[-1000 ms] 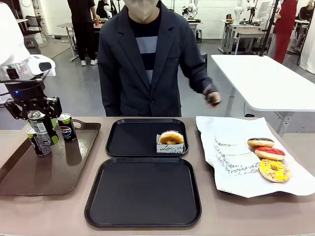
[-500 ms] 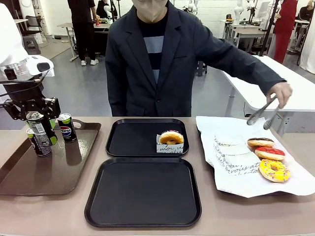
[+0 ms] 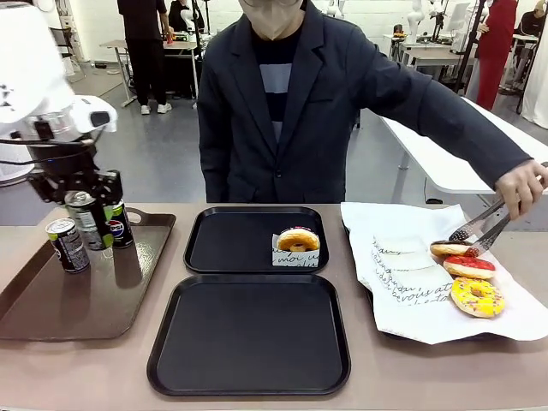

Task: Set up donuts and drinks on trays.
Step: Pick up one Pepsi coke and place it on the Flat Tray.

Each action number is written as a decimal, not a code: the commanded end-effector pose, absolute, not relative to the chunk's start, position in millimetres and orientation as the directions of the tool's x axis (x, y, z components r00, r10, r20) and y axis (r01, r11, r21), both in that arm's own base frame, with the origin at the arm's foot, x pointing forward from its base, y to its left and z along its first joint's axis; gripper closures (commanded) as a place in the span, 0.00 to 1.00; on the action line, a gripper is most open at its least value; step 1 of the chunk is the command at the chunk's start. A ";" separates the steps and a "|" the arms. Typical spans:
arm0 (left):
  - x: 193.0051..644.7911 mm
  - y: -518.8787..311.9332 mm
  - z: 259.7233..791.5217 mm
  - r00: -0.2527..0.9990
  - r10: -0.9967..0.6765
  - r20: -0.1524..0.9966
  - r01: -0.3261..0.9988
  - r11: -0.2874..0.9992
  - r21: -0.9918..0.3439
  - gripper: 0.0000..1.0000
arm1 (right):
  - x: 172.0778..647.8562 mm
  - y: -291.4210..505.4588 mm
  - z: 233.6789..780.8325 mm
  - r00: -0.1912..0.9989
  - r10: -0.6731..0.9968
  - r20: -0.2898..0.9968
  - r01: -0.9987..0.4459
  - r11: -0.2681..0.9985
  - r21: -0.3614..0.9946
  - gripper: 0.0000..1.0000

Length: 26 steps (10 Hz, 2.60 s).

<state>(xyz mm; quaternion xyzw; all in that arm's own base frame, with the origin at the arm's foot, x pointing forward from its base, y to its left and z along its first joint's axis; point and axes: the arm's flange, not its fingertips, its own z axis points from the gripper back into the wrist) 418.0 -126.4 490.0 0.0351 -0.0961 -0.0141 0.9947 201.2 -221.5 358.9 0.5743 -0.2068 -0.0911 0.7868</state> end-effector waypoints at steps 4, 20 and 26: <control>487.9 -239.5 483.2 0.967 -0.103 0.233 0.074 0.989 0.128 0.41 | 200.6 -221.8 359.1 0.894 -0.380 0.236 -0.112 0.321 0.941 0.00; 405.5 -133.4 451.8 0.996 -0.082 0.033 0.080 0.994 0.069 0.41 | 200.6 -221.8 359.1 0.894 -0.380 0.236 -0.112 0.321 0.941 0.00; 414.1 -143.7 448.9 0.999 -0.048 0.021 0.047 0.998 0.040 0.41 | 200.6 -221.8 359.1 0.894 -0.380 0.236 -0.112 0.321 0.941 0.00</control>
